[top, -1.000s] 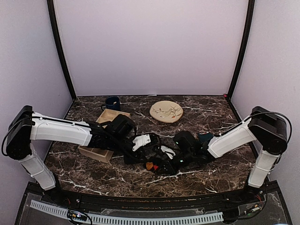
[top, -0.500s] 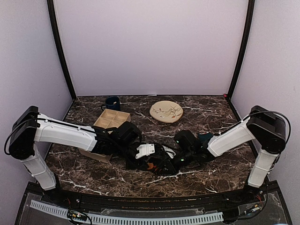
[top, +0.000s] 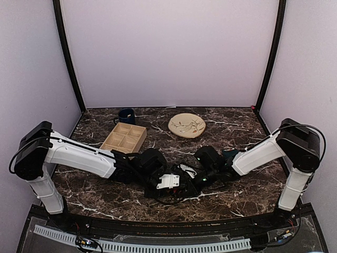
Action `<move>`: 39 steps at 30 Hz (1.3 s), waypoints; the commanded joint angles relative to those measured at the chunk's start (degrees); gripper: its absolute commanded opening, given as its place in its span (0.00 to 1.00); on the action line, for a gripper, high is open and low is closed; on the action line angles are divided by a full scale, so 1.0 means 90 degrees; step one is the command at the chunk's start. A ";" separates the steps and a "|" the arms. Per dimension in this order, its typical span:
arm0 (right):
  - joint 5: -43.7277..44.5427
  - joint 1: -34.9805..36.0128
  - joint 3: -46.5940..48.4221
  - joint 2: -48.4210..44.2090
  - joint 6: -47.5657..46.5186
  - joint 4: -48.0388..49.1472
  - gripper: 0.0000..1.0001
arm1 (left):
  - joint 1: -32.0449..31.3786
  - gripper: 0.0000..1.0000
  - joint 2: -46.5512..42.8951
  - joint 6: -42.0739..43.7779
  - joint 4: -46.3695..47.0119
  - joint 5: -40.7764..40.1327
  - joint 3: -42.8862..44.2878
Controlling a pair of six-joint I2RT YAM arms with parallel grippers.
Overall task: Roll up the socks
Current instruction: Roll the sock at the center of the board.
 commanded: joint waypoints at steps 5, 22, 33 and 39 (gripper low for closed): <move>0.0082 0.0002 -0.0179 0.0364 -0.0106 -0.1209 0.00 | -0.0107 0.40 0.0211 0.0396 0.0337 -0.0522 -0.0030; -0.0036 0.0002 -0.0065 0.0436 -0.0267 -0.1452 0.00 | -0.0187 0.40 0.0062 0.0912 0.0762 -0.0870 -0.0291; -0.0051 0.0002 -0.0014 0.0467 -0.0354 -0.1599 0.00 | -0.0189 0.40 0.0068 0.1110 0.0871 -0.0936 -0.0278; -0.0064 0.0002 0.0017 0.0484 -0.0385 -0.1633 0.00 | -0.0217 0.40 0.0058 0.1226 0.0920 -0.0956 -0.0267</move>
